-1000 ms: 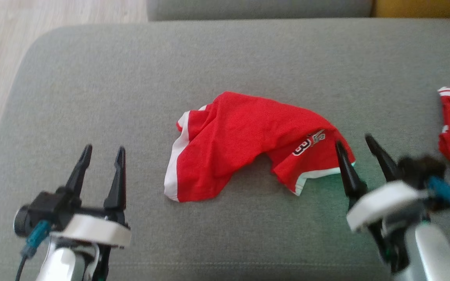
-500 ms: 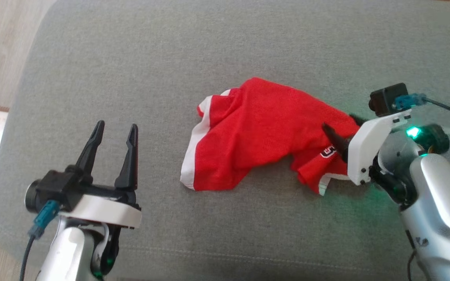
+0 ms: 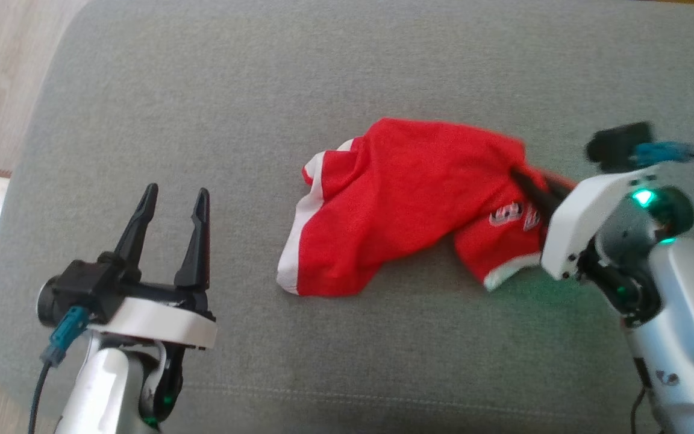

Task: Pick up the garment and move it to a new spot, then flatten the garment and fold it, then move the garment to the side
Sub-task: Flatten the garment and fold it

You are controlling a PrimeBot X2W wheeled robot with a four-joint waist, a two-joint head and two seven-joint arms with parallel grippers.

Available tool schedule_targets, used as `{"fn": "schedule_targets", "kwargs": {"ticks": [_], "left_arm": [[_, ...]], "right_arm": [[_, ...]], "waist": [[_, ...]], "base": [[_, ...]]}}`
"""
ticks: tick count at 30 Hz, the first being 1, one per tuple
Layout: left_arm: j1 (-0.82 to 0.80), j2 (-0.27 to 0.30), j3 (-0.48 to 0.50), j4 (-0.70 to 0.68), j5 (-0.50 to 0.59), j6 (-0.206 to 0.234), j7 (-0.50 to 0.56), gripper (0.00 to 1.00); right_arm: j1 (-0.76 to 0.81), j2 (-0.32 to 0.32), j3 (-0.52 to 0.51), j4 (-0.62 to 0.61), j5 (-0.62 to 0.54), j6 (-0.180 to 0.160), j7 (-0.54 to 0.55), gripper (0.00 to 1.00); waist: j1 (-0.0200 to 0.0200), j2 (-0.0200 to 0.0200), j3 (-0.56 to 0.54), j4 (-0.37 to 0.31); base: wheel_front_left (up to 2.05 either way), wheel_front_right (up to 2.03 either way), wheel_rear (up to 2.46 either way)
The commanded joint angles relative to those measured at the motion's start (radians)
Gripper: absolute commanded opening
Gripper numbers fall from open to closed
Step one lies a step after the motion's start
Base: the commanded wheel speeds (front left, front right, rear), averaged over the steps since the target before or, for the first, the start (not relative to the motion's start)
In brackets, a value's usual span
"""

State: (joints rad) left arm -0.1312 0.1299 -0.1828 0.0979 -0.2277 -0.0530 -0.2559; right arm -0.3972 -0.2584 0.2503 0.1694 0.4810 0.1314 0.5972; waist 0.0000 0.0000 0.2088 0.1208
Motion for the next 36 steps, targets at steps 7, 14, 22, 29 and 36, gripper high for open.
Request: {"fn": "schedule_targets", "kwargs": {"ticks": [7,14,22,29,36], "left_arm": [[-0.027,0.007,0.043,-0.032,0.024,-0.005,-0.006,1.0],[-0.011,-0.001,0.041,-0.028,0.032,-0.009,-0.006,1.0],[0.004,0.002,0.042,-0.021,0.04,-0.011,-0.006,1.0],[0.019,0.005,0.048,-0.027,0.05,0.0,-0.006,1.0],[0.04,0.005,0.055,-0.032,0.059,0.024,-0.006,1.0]], "right_arm": [[0.085,0.029,-0.091,-0.115,-0.049,-0.001,-0.193,0.0],[0.355,0.122,-0.196,-0.074,-0.106,-0.001,-0.219,0.0],[0.53,0.198,-0.248,-0.052,-0.118,-0.001,-0.284,0.91],[0.497,0.208,-0.215,-0.131,-0.152,-0.001,-0.515,1.0],[0.416,0.208,-0.185,-0.268,-0.263,-0.001,-0.628,1.0]], "waist": [[0.0,0.0,-0.021,-0.027],[0.0,0.0,-0.042,-0.034],[0.0,0.0,-0.058,-0.041],[0.0,0.0,-0.071,-0.051],[0.0,0.0,-0.09,-0.055]], "base": [[0.0,0.0,0.0],[0.0,0.0,0.0],[0.0,0.0,0.0],[0.0,0.0,0.0],[0.0,0.0,0.0]]}}
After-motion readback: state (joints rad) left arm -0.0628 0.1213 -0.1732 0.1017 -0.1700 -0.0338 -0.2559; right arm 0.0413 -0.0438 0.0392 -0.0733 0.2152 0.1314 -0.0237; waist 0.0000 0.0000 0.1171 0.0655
